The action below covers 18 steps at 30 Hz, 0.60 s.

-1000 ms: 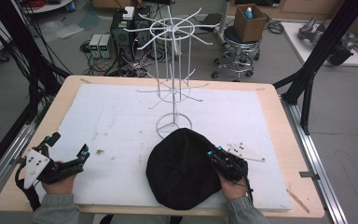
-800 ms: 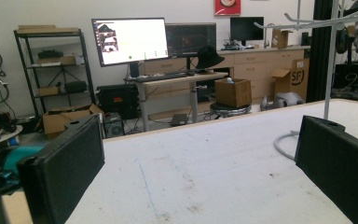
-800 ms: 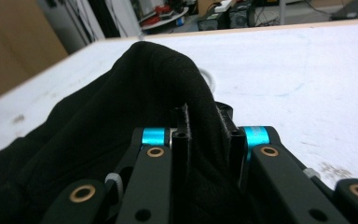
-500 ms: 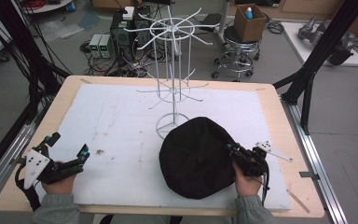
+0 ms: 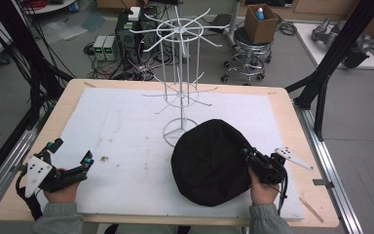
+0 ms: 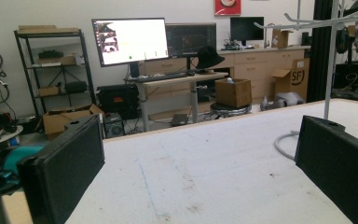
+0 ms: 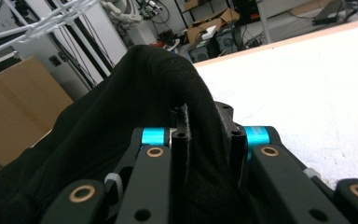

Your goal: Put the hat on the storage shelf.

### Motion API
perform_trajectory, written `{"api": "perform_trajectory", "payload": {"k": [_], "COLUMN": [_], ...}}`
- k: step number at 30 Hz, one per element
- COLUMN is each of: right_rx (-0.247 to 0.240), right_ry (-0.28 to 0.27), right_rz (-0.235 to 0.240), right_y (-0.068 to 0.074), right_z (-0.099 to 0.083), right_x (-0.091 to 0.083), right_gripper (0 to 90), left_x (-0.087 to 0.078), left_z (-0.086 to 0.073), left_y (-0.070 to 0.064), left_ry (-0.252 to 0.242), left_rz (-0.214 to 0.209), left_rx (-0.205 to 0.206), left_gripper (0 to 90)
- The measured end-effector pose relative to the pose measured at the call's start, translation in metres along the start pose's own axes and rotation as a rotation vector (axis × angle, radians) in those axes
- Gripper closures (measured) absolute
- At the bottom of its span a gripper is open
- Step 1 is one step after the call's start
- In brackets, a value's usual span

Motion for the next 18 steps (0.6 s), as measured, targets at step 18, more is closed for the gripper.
{"api": "perform_trajectory", "payload": {"k": [18], "right_rx": [0.091], "right_ry": [-0.086], "right_rz": [0.003], "right_y": [-0.019], "right_z": [0.031], "right_x": [-0.036], "right_gripper": [78.9], "left_x": [0.0], "left_z": [0.0], "left_y": [-0.001], "left_ry": [-0.001], "left_rz": [-0.003], "left_rx": [0.001], "left_gripper": [1.7]}}
Point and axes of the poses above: each handheld gripper's, and its own axes: x roughly forward along the jaws, z roughly out of its top, y roughly to its left, the point moved 8 cm from there along x, roughly forward along the jaws, and after that the axes turned 5 degrees about -z, right-handed, at the moved point
